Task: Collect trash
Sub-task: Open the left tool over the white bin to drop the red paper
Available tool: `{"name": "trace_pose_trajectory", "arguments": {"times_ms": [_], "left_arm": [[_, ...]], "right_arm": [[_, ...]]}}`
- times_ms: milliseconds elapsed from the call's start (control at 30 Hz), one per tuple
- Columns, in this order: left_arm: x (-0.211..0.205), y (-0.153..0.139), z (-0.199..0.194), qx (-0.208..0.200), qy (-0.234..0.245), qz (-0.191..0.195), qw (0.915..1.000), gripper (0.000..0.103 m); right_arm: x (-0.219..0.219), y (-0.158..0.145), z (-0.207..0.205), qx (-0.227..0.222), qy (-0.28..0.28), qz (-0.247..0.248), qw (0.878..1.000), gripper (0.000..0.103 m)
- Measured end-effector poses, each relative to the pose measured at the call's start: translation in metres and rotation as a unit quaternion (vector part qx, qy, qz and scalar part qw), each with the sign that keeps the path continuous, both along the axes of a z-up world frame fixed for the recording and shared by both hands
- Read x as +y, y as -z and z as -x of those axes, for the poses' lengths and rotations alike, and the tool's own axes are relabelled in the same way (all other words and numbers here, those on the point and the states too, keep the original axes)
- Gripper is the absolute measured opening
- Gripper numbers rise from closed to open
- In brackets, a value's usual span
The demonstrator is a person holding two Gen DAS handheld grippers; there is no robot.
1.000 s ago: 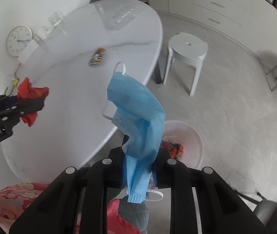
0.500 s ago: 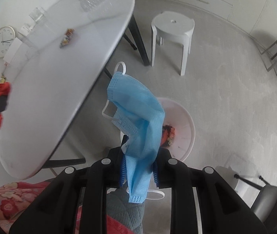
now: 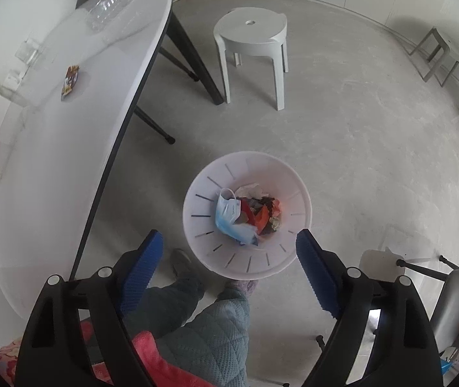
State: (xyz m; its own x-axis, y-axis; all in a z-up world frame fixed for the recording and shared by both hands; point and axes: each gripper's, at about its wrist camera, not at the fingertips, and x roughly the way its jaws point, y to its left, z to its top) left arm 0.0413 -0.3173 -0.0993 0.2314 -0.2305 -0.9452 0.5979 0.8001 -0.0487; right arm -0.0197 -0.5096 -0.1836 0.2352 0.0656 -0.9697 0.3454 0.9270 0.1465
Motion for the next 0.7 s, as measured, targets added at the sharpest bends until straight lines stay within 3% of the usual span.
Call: {"name": "trace_pose_trajectory", "arguments": {"times_ms": [100, 700], "left_arm": [[-0.010, 0.001, 0.006, 0.001, 0.017, -0.002, 0.9998, 0.034], [-0.100, 0.039, 0.029, 0.062, 0.093, -0.011, 0.9937, 0.034]], "right_arm": [[-0.009, -0.011, 0.007, -0.008, 0.014, 0.013, 1.000, 0.092], [-0.071, -0.034, 0.049, -0.017, 0.062, 0.026, 0.998, 0.094]]}}
